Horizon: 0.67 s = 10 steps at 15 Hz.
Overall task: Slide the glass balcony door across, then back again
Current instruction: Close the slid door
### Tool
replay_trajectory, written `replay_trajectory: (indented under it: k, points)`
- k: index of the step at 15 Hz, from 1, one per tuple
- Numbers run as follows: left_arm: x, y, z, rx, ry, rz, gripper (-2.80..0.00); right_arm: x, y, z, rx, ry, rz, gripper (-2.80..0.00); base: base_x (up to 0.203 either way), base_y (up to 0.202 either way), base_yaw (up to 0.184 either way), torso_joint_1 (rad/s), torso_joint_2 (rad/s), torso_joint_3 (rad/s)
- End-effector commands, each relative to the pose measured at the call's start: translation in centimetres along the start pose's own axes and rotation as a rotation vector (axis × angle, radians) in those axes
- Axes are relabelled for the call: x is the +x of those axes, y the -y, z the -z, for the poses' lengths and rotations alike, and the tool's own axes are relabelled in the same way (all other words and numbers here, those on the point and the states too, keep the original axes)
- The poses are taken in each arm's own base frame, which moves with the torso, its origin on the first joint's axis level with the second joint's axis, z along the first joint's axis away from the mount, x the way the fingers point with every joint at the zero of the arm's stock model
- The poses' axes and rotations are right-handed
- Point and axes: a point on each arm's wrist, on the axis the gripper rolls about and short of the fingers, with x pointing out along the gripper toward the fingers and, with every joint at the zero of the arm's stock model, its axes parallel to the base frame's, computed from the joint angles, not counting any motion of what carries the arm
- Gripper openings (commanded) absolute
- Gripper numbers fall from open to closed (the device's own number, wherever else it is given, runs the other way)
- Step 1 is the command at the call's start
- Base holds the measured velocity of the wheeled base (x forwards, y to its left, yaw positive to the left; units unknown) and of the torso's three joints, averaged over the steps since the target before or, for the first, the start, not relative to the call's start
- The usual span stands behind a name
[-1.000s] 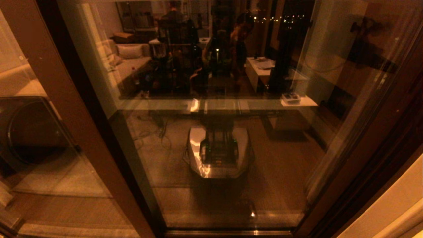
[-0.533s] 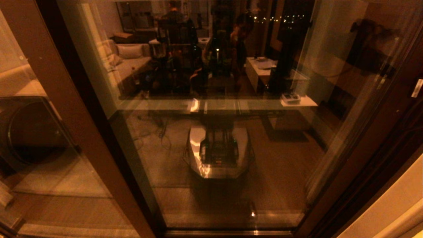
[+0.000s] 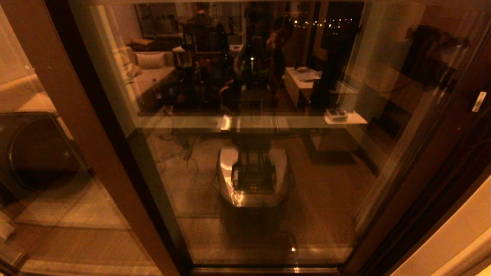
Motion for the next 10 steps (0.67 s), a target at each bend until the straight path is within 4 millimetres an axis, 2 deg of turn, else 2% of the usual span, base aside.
replay_trajectory:
  k: [1,10]
  points:
    - [0.0,0.0,0.01,0.0,-0.001,0.0,-2.8,0.44,-0.02,0.33,-0.001,-0.009,0.001,-2.8,0.0,0.0,0.0,0.0,0.0,0.0]
    - [0.0,0.0,0.01,0.0,-0.001,0.0,-2.8,1.28,0.13,0.48,-0.003,-0.008,0.057,-2.8,0.0,0.0,0.0,0.0,0.0,0.0]
